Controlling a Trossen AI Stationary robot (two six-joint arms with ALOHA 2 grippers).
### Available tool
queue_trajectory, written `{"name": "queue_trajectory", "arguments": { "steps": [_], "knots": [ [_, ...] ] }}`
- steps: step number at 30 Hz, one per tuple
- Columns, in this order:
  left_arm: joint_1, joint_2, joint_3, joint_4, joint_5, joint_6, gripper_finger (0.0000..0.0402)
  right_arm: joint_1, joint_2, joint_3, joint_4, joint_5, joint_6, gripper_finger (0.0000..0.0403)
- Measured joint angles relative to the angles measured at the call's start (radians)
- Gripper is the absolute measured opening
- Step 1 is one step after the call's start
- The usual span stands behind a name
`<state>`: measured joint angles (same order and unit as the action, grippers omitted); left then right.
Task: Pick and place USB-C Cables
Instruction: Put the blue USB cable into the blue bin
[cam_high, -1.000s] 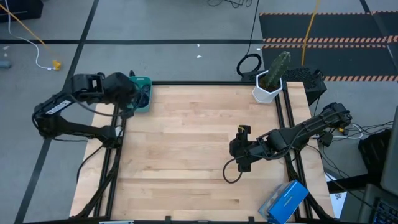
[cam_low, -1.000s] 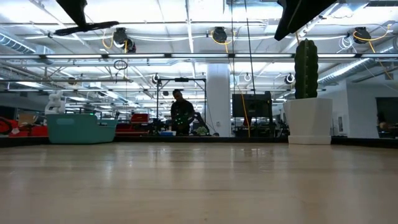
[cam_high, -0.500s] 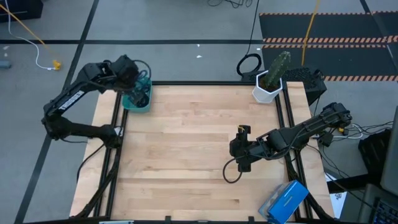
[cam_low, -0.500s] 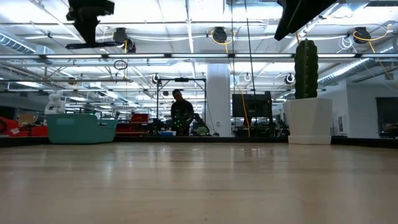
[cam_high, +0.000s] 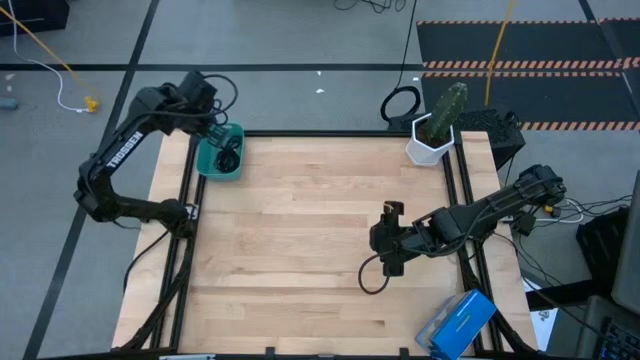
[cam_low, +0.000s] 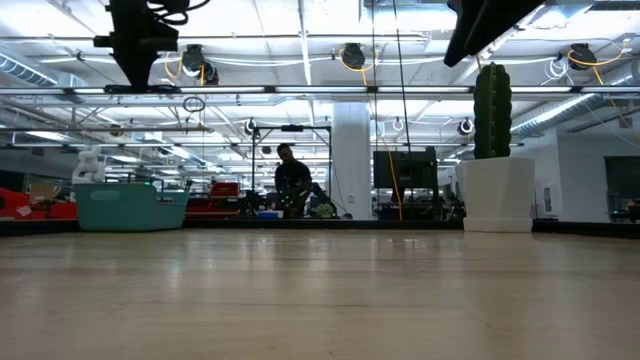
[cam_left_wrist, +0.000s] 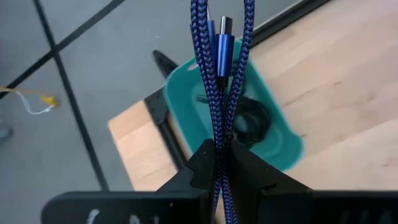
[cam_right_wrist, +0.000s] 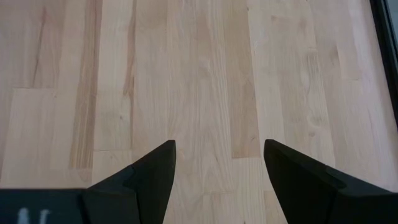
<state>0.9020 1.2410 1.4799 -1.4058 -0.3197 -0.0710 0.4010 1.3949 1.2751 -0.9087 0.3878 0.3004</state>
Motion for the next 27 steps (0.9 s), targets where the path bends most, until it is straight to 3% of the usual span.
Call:
{"name": "queue_trajectory", "arguments": {
  "steps": [12, 27],
  "knots": [
    [0.0, 0.001, -0.067, 0.031, 0.005, -0.089, 0.0031, 0.0, 0.0, 0.0, -0.002, 0.0, 0.006, 0.0238],
    [0.002, 0.001, -0.429, 0.335, -0.014, -0.208, 0.0031, 0.0, 0.0, 0.0, -0.002, 0.0, 0.003, 0.0238]
  ]
}}
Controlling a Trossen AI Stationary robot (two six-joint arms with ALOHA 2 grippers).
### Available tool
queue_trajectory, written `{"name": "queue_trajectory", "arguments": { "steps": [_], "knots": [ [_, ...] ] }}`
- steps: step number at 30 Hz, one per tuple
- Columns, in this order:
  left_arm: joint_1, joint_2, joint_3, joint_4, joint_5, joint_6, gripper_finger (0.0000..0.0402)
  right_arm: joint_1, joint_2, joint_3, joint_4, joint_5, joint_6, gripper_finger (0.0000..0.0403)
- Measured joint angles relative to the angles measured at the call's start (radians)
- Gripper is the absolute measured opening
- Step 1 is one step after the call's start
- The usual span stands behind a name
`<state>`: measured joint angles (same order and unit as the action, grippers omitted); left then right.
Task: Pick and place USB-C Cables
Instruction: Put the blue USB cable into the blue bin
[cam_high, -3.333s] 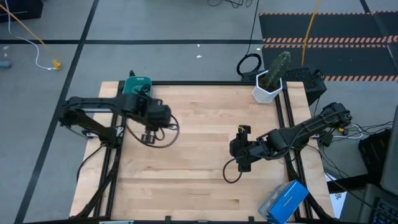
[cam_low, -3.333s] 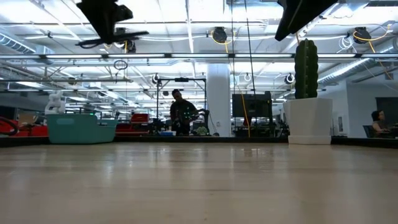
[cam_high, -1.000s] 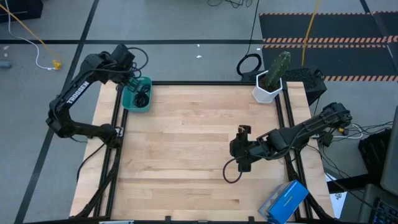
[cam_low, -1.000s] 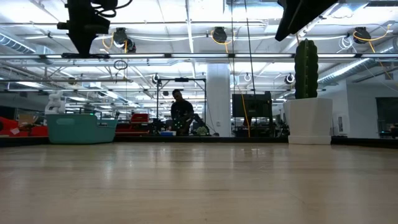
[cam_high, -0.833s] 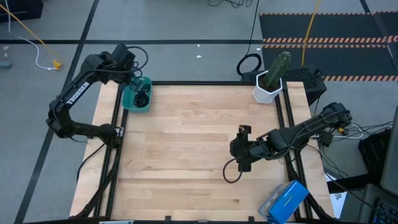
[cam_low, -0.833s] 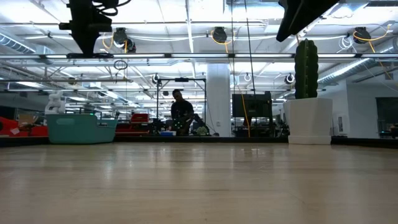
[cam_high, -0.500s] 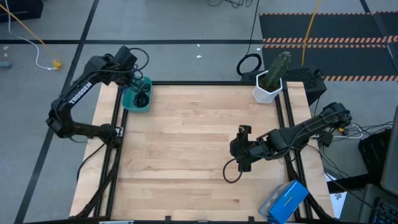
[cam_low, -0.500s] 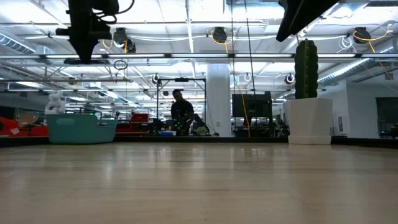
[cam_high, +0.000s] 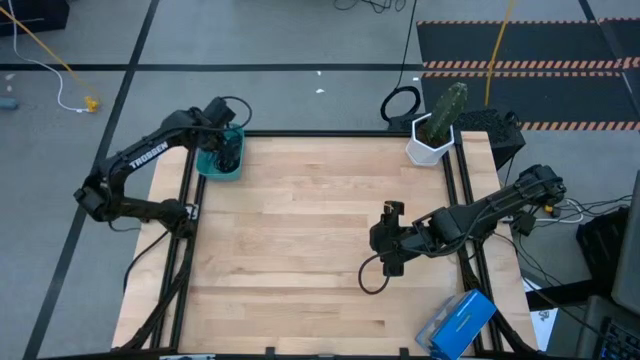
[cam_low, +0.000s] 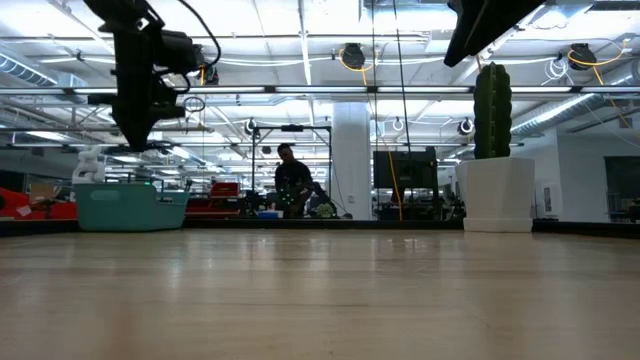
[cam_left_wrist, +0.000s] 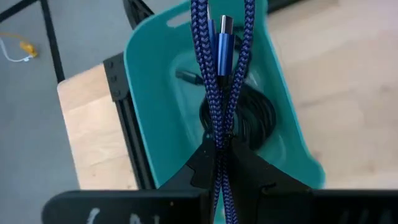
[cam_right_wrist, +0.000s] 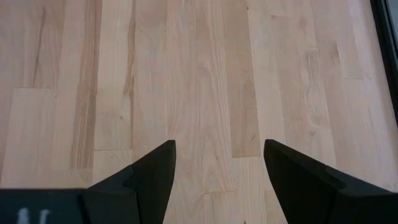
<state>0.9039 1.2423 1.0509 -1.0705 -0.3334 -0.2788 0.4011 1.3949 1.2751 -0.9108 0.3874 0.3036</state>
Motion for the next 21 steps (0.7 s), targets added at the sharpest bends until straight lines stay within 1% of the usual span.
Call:
{"name": "queue_trajectory", "arguments": {
  "steps": [3, 13, 21],
  "knots": [
    [0.0, 0.0, -0.051, 0.084, -0.033, -0.023, 0.0031, 0.0, 0.0, 0.0, 0.0, 0.0, 0.0, 0.0238],
    [0.0, 0.0, -0.204, 0.283, -0.038, -0.053, 0.0031, 0.0, 0.0, 0.0, 0.0, 0.0, -0.001, 0.0238],
    [-0.006, 0.0, -0.293, 0.387, -0.044, -0.07, 0.0031, 0.0, 0.0, 0.0, 0.0, -0.001, 0.002, 0.0238]
  ]
}}
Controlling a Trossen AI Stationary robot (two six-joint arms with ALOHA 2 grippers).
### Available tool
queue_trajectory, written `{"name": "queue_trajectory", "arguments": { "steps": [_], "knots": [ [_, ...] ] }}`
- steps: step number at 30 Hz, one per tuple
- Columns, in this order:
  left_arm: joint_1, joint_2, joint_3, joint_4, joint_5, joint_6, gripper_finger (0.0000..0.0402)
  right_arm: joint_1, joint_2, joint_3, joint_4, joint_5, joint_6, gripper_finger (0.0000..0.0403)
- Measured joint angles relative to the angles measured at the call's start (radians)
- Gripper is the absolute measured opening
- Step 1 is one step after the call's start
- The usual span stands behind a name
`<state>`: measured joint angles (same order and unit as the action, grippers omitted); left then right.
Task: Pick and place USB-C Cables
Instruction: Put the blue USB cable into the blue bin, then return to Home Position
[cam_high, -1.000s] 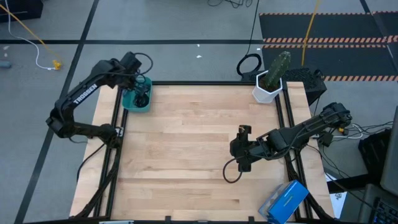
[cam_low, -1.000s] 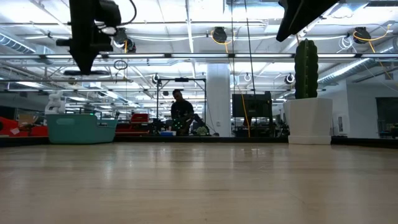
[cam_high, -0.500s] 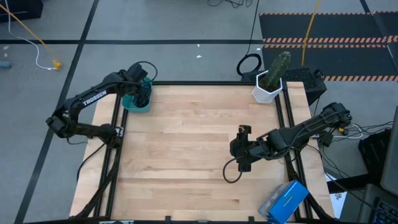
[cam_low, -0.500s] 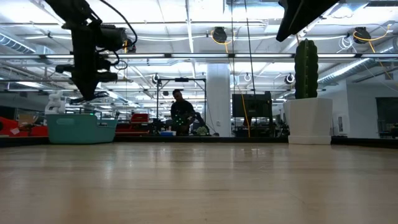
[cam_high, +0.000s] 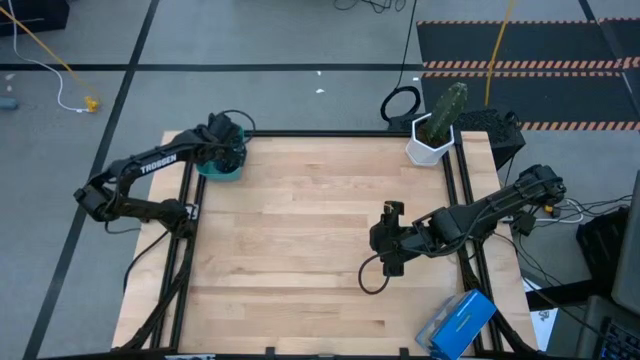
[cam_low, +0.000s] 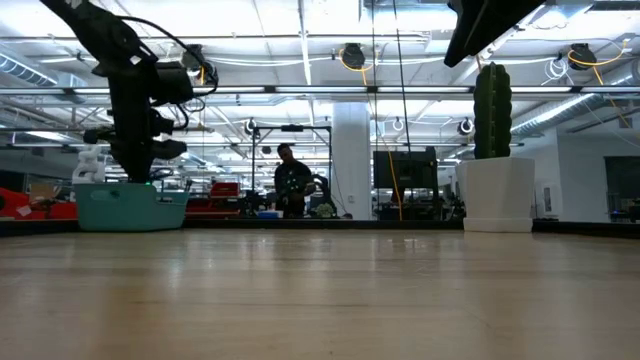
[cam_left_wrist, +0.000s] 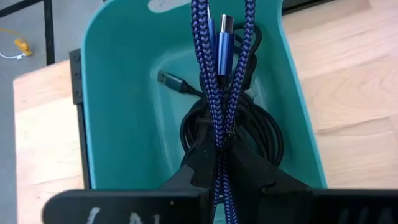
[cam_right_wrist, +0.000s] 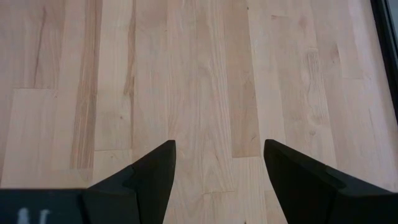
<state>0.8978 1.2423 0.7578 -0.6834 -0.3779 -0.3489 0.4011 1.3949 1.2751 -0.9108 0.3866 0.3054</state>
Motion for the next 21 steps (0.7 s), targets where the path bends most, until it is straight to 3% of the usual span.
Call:
{"name": "queue_trajectory", "arguments": {
  "steps": [7, 16, 21],
  "knots": [
    [-0.002, 0.0, -0.064, 0.091, 0.0, -0.024, 0.0038, 0.0, 0.0, 0.0, 0.0, 0.0, 0.0, 0.0238],
    [-0.002, 0.0, -0.063, 0.098, 0.015, -0.024, 0.0149, 0.0, 0.0, 0.0, 0.0, 0.0, -0.002, 0.0238],
    [-0.006, -0.001, -0.011, 0.067, 0.102, 0.026, 0.0173, 0.0, 0.0, 0.0, 0.0, 0.001, -0.003, 0.0238]
  ]
}}
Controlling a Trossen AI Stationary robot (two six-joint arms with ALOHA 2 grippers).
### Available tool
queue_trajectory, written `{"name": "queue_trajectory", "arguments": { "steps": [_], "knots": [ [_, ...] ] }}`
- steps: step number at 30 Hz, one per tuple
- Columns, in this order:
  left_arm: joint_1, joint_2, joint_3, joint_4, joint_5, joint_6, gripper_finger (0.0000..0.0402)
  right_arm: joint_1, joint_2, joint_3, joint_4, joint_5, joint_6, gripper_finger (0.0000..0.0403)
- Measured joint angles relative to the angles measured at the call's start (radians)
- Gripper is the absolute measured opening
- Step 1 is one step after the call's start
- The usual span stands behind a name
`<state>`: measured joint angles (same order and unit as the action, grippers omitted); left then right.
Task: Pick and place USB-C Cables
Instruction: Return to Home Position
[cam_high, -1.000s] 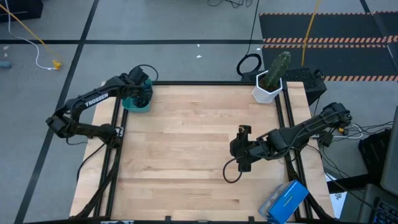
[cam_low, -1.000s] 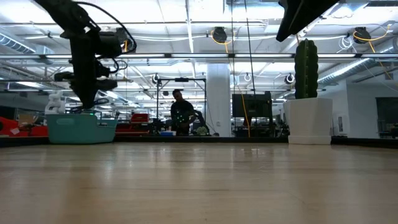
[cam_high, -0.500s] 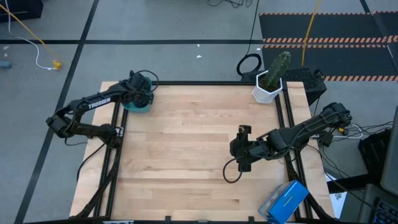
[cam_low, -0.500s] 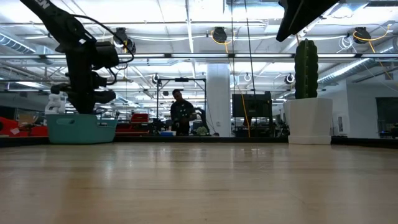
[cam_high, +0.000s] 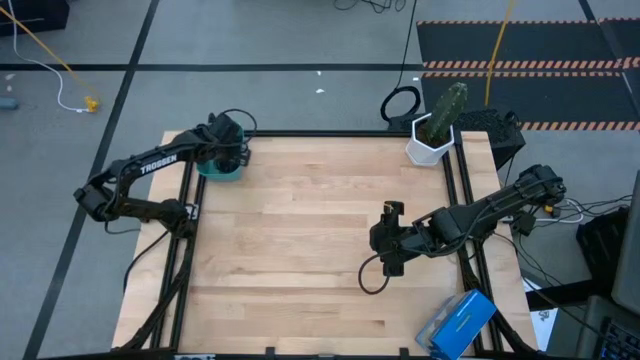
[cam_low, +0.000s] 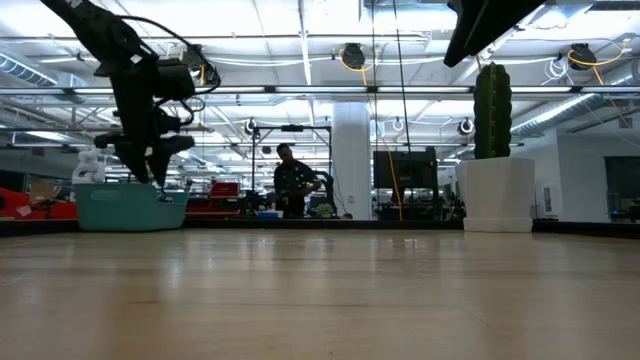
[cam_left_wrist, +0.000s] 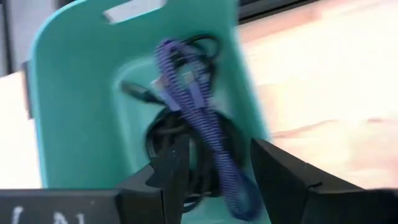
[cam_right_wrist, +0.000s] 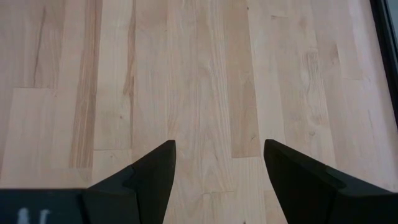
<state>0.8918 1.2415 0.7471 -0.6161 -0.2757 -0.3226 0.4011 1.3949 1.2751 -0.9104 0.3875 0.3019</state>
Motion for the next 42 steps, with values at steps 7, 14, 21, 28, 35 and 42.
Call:
{"name": "queue_trajectory", "arguments": {
  "steps": [7, 14, 21, 28, 35, 42],
  "knots": [
    [-0.129, -0.059, 0.081, 0.019, 0.046, 0.063, 0.0174, 0.0, 0.0, 0.0, 0.014, 0.003, -0.027, 0.0238],
    [-0.367, -0.169, 0.081, 0.252, 0.047, 0.162, 0.0175, -0.002, 0.001, -0.051, 0.122, 0.022, -0.129, 0.0238],
    [-0.537, -0.227, 0.081, 0.453, 0.05, 0.309, 0.0175, -0.008, -0.016, -0.065, 0.202, 0.142, -0.167, 0.0226],
    [-0.666, -0.2, 0.081, 0.523, 0.05, 0.365, 0.0175, 0.014, -0.096, -0.187, 0.414, 0.134, -0.205, 0.0157],
    [-0.801, -0.113, 0.081, 0.601, 0.05, 0.341, 0.0175, 0.019, -0.262, -0.44, 0.682, 0.031, -0.236, 0.006],
    [-0.929, 0.023, 0.081, 0.748, 0.05, 0.36, 0.013, 0.019, -0.458, -0.676, 0.848, -0.026, -0.228, 0.0005]
  ]
}}
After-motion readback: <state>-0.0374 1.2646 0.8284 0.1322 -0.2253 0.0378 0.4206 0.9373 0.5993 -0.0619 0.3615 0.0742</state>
